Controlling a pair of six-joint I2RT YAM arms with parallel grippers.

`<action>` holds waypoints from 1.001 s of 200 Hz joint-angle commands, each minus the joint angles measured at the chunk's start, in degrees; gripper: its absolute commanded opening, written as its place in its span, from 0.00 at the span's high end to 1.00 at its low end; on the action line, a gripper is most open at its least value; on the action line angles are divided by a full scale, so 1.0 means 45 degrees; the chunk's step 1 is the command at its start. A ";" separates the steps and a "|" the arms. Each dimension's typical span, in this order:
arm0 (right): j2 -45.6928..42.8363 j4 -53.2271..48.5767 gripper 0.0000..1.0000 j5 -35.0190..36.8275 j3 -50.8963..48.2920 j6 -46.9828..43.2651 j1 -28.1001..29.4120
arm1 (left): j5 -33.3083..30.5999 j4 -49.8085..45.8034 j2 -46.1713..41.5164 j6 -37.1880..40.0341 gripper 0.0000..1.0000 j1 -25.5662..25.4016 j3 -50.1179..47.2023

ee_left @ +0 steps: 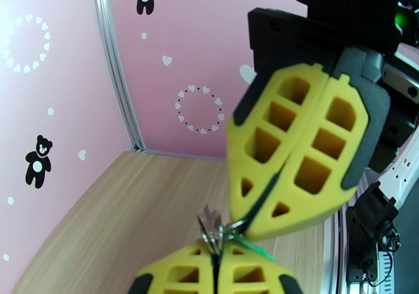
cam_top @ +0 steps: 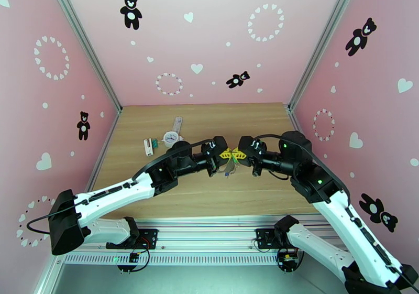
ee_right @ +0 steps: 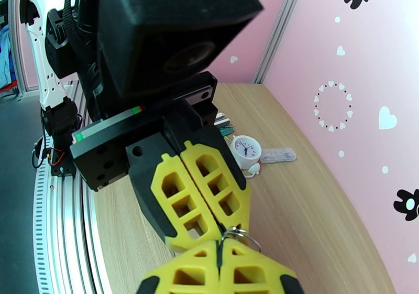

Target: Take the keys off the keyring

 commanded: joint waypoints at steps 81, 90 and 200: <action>0.0936 -0.2644 1.00 0.1146 0.0882 -0.2021 0.1074 | 0.0587 -0.1155 -0.0369 -0.1129 0.99 0.0952 0.2490; 0.1012 -0.2694 1.00 0.1297 0.0885 -0.2050 0.1227 | 0.0604 -0.1162 -0.0387 -0.1107 0.99 0.0997 0.2524; 0.1786 -0.0209 1.00 -0.1308 0.1909 0.0514 -0.1080 | 0.1931 0.0122 -0.1099 -0.0158 0.51 0.1238 -0.0113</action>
